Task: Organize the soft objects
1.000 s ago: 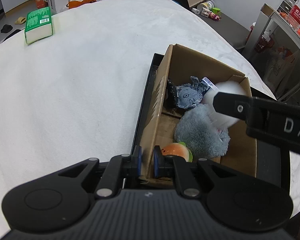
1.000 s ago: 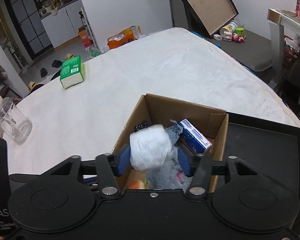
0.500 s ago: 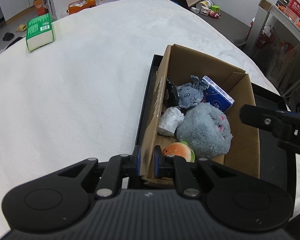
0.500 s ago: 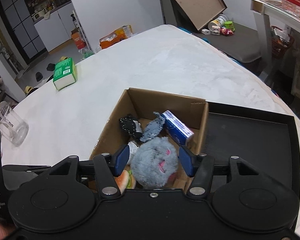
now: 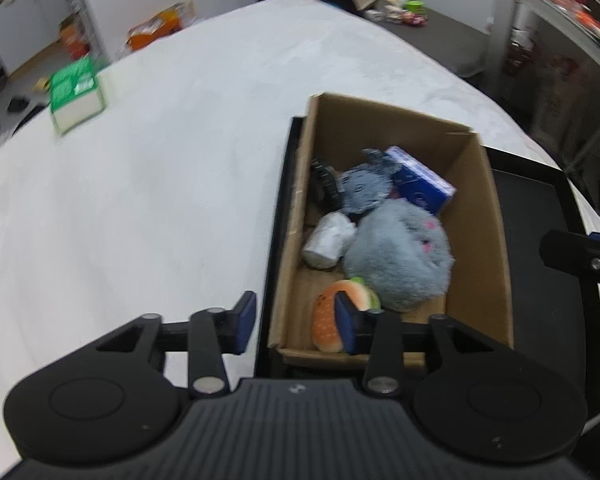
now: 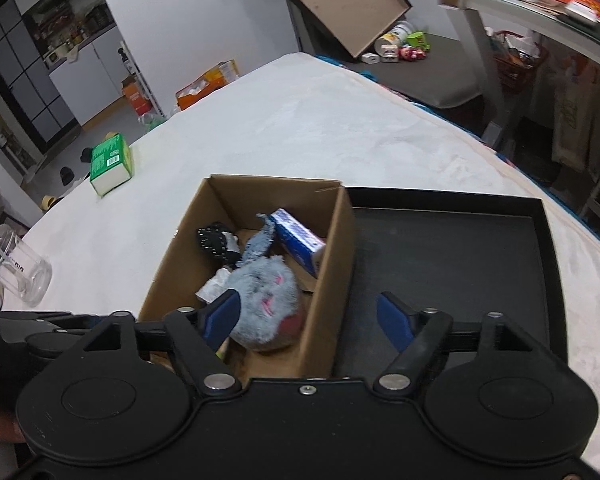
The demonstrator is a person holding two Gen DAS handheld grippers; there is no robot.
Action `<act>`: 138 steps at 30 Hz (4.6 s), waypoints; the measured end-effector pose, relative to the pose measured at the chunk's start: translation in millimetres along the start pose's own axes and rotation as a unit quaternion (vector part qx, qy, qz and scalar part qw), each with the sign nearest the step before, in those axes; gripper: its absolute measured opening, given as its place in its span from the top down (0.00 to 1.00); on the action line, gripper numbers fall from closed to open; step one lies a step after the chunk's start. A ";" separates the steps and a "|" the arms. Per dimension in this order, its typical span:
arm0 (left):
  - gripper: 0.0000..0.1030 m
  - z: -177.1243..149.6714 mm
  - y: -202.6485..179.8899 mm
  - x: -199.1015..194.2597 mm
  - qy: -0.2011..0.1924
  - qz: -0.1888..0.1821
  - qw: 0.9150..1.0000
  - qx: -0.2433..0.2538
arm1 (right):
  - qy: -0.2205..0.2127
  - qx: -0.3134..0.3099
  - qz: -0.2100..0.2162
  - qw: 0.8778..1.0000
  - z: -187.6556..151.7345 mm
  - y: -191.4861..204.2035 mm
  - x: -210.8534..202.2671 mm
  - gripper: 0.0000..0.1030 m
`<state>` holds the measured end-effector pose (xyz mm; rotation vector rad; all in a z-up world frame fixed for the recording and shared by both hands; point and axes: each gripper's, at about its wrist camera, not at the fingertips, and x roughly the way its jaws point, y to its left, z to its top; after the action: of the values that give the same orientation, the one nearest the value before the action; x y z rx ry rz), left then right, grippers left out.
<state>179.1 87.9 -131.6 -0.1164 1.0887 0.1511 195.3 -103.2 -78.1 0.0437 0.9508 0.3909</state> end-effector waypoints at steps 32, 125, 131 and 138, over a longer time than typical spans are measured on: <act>0.09 -12.2 -39.2 -87.2 -0.039 -0.041 0.998 0.022 | -0.019 0.051 -0.047 0.997 -36.5 -43.5 -70.4 0.00; 0.00 -172.4 -22.1 -304.8 -0.218 -0.039 0.975 0.030 | -0.180 0.005 -0.070 0.981 -147.2 -3.7 -289.5 0.00; 0.00 -171.8 -23.8 -306.0 -0.218 -0.046 0.974 0.032 | -0.174 0.008 -0.086 0.981 -148.4 -3.9 -282.9 0.00; 0.00 -170.2 -26.0 -304.4 -0.216 -0.049 0.975 0.034 | -0.172 0.001 -0.087 0.981 -150.5 -0.2 -280.4 0.00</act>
<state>-103.2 13.9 61.1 -0.0712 0.6512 0.0459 -69.8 -220.1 53.5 0.0281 0.6074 0.2099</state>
